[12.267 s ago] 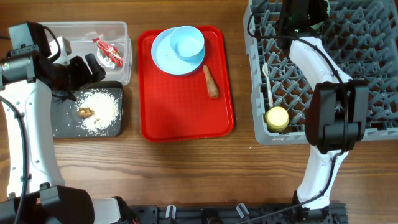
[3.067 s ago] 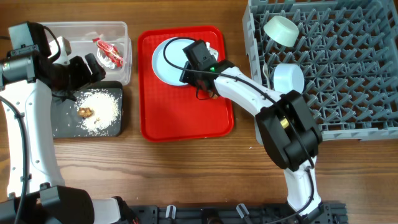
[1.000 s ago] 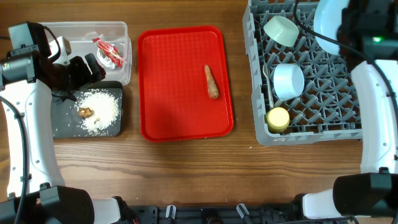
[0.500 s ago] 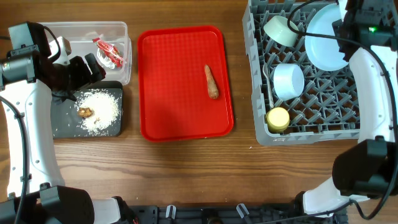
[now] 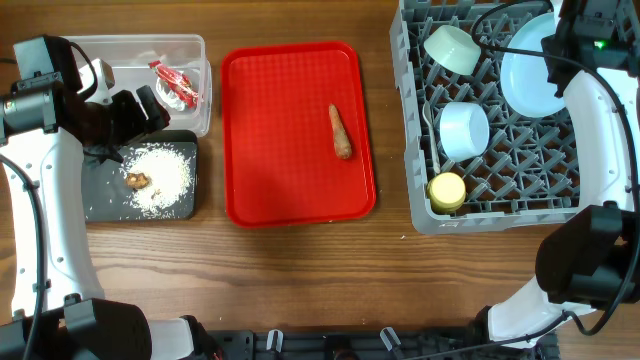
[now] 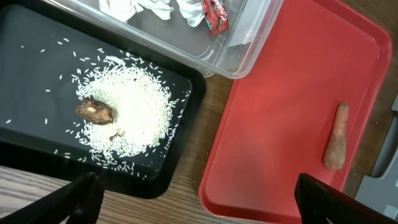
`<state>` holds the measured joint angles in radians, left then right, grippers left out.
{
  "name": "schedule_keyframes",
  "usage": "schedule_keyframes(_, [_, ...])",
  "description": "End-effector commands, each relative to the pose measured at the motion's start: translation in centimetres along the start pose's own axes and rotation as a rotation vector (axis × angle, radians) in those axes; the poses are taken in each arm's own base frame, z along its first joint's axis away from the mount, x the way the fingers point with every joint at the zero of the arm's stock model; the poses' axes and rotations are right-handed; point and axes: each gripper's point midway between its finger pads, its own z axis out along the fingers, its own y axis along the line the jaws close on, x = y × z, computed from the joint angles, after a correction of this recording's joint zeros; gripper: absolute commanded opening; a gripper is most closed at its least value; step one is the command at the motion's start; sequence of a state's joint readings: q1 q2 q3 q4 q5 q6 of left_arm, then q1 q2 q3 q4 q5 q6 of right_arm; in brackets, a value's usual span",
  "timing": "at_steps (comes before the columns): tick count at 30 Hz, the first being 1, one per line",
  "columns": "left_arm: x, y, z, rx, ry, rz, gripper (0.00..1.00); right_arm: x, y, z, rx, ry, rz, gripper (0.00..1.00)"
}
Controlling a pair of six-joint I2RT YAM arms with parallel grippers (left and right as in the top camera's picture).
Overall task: Sort waste into correct bins and load items into the dishwasher rack
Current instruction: 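Carry the plate right and stand it upright in the rack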
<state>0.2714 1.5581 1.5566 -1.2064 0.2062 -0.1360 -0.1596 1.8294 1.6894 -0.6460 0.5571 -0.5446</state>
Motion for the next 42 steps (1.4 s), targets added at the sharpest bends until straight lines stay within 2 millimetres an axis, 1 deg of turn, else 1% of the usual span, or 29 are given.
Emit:
schedule_keyframes(1, [-0.1,0.0,-0.7,0.003,-0.021,-0.003,1.0,-0.3,1.3,0.4,-0.052,-0.013,0.011,0.16])
schedule_keyframes(3, [-0.1,0.0,-0.7,0.003,-0.021,-0.003,1.0,-0.5,2.0,0.3,-0.089,-0.027,0.005,0.26])
schedule_keyframes(6, [-0.1,0.0,-0.7,0.004,-0.021,-0.003,1.0,-0.8,3.0,0.0,-0.136,-0.044,-0.005,0.32])
schedule_keyframes(13, [-0.1,0.0,-0.7,0.004,-0.021,-0.003,1.0,-2.1,5.1,-1.1,-0.189,-0.083,0.002,0.36])
schedule_keyframes(16, [-0.1,0.0,-0.7,0.003,-0.021,-0.003,1.0,-2.4,5.5,-1.4,-0.197,-0.089,0.027,0.36])
schedule_keyframes(17, [-0.1,0.0,-0.7,0.004,-0.021,-0.003,1.0,-2.4,5.5,-1.5,-0.199,-0.087,0.058,0.36])
schedule_keyframes(19, [-0.1,0.0,-0.7,0.003,-0.021,-0.003,1.0,-2.4,5.5,-1.5,-0.204,-0.082,0.11,0.41])
schedule_keyframes(21, [-0.1,0.0,-0.7,0.003,-0.021,-0.003,1.0,-2.3,5.5,-1.6,-0.215,-0.073,0.187,0.48])
schedule_keyframes(23, [-0.1,0.0,-0.7,0.003,-0.021,-0.003,1.0,-2.3,6.2,-1.7,-0.254,-0.063,0.251,0.56])
schedule_keyframes(25, [-0.1,0.0,-0.7,0.003,-0.021,-0.003,1.0,-1.9,7.3,-2.0,-0.314,-0.04,0.3,0.59])
schedule_keyframes(26, [-0.1,0.0,-0.7,0.004,-0.021,-0.003,1.0,-1.4,8.2,-2.2,-0.36,-0.017,0.307,0.57])
schedule_keyframes(27, [-0.1,0.0,-0.7,0.004,-0.021,-0.003,1.0,-1.2,8.4,-2.3,-0.371,-0.008,0.308,0.51])
schedule_keyframes(29, [-0.1,0.0,-0.7,0.003,-0.021,-0.003,1.0,-0.6,8.5,-2.0,-0.375,0.02,0.332,0.37])
schedule_keyframes(30, [-0.1,0.0,-0.7,0.003,-0.021,-0.003,1.0,-0.3,8.5,-1.8,-0.382,0.034,0.35,0.34])
schedule_keyframes(33, [-0.1,0.0,-0.7,0.004,-0.021,-0.003,1.0,0.3,8.9,-1.6,-0.43,0.052,0.373,0.29])
schedule_keyframes(38, [-0.1,0.0,-0.7,0.003,-0.021,-0.003,1.0,1.1,9.0,-1.2,-0.492,0.068,0.407,0.29])
schedule_keyframes(39, [-0.1,0.0,-0.7,0.004,-0.021,-0.003,1.0,1.2,8.9,-1.0,-0.488,0.077,0.431,0.27])
schedule_keyframes(40, [-0.1,0.0,-0.7,0.004,-0.021,-0.003,1.0,1.3,9.0,-0.9,-0.488,0.084,0.442,0.21])
schedule_keyframes(41, [-0.1,0.0,-0.7,0.003,-0.021,-0.003,1.0,1.4,9.0,-0.8,-0.488,0.091,0.454,0.17])
schedule_keyframes(42, [-0.1,0.0,-0.7,0.004,-0.021,-0.003,1.0,1.5,9.3,-0.5,-0.49,0.1,0.454,0.1])
